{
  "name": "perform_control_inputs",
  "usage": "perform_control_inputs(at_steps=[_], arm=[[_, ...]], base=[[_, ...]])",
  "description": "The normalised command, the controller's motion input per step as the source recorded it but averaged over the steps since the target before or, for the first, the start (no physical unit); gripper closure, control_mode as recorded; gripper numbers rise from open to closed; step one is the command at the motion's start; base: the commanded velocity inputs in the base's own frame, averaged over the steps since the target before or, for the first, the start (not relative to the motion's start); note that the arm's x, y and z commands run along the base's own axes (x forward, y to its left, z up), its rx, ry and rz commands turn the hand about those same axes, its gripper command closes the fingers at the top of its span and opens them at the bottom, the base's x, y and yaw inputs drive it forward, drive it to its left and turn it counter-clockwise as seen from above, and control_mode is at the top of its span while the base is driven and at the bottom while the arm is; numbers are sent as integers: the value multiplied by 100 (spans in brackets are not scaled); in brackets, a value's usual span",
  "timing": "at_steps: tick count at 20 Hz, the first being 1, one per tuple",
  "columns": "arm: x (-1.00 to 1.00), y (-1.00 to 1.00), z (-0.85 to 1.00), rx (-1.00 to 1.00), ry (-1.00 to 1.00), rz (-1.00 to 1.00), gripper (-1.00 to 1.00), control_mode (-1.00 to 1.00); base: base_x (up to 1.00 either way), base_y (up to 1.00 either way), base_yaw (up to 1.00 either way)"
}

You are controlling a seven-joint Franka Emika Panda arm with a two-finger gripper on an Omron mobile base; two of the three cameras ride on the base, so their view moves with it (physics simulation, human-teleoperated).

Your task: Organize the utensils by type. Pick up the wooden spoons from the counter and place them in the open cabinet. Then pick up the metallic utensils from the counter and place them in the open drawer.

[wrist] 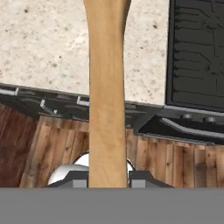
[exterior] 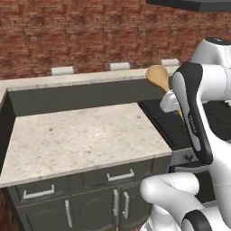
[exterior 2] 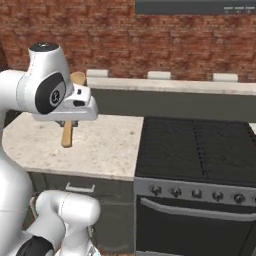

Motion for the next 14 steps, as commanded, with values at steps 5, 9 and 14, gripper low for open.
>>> perform_control_inputs(at_steps=[5,9,14], arm=[[0,0,0,0,0,0,100,100],[0,0,0,0,0,0,100,100],[0,0,0,0,0,0,100,100]], base=[[0,-100,-68],[0,-100,-72],[0,-100,-74]])
